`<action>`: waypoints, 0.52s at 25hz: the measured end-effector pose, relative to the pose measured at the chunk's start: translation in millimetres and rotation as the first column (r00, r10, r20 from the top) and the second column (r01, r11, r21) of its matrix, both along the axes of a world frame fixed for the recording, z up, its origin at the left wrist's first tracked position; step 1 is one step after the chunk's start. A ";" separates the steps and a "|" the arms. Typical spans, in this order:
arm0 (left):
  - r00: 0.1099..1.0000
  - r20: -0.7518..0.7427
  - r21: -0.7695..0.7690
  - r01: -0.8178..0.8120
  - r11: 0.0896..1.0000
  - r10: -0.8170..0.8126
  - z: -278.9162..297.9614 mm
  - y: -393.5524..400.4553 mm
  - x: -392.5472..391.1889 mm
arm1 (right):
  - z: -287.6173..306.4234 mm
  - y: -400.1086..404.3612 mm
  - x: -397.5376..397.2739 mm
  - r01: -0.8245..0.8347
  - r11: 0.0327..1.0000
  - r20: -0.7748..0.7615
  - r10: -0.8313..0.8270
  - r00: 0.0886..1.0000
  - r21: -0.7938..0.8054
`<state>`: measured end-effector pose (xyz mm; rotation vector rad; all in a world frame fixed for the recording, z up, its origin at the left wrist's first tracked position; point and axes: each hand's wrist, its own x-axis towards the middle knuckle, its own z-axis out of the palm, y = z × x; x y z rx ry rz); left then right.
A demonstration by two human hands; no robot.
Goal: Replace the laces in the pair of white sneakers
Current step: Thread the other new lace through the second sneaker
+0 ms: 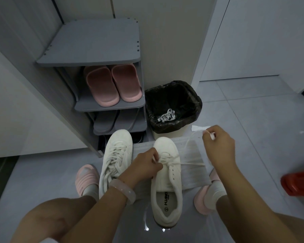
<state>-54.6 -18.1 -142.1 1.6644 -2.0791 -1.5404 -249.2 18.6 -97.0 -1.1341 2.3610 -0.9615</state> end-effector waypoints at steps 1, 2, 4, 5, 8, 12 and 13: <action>1.000 -0.001 -0.019 0.021 1.000 -0.021 0.0 0.5 0.0 | 2.5 -2.9 -2.7 0.054 0.996 0.067 -0.050 0.997 -0.065; 1.000 -0.005 -0.035 0.030 0.999 -0.030 -0.2 0.7 0.2 | 6.4 -5.2 -5.5 0.118 0.984 0.136 -0.099 0.986 -0.133; 1.000 -0.002 -0.034 0.015 0.999 -0.015 -1.5 0.3 1.1 | 9.3 -5.7 -5.3 0.193 0.956 0.198 -0.150 0.969 -0.220; 1.000 0.008 -0.021 0.007 1.000 -0.007 -2.0 -0.2 0.9 | 9.5 -4.6 -2.9 0.199 0.951 0.204 -0.152 0.967 -0.236; 0.999 0.040 -0.068 0.034 0.997 -0.032 -5.9 -0.2 -0.7 | 14.5 -4.7 2.5 0.142 0.962 0.271 -0.076 0.960 -0.234; 0.992 0.049 -0.247 0.125 0.961 -0.116 -9.4 -2.6 -7.0 | 22.4 -3.7 0.3 0.180 0.947 0.465 -0.038 0.884 -0.265; 0.989 0.061 -0.255 0.147 0.956 -0.135 -10.2 -4.4 -8.1 | 22.9 -2.5 -0.9 0.204 0.944 0.512 -0.044 0.858 -0.260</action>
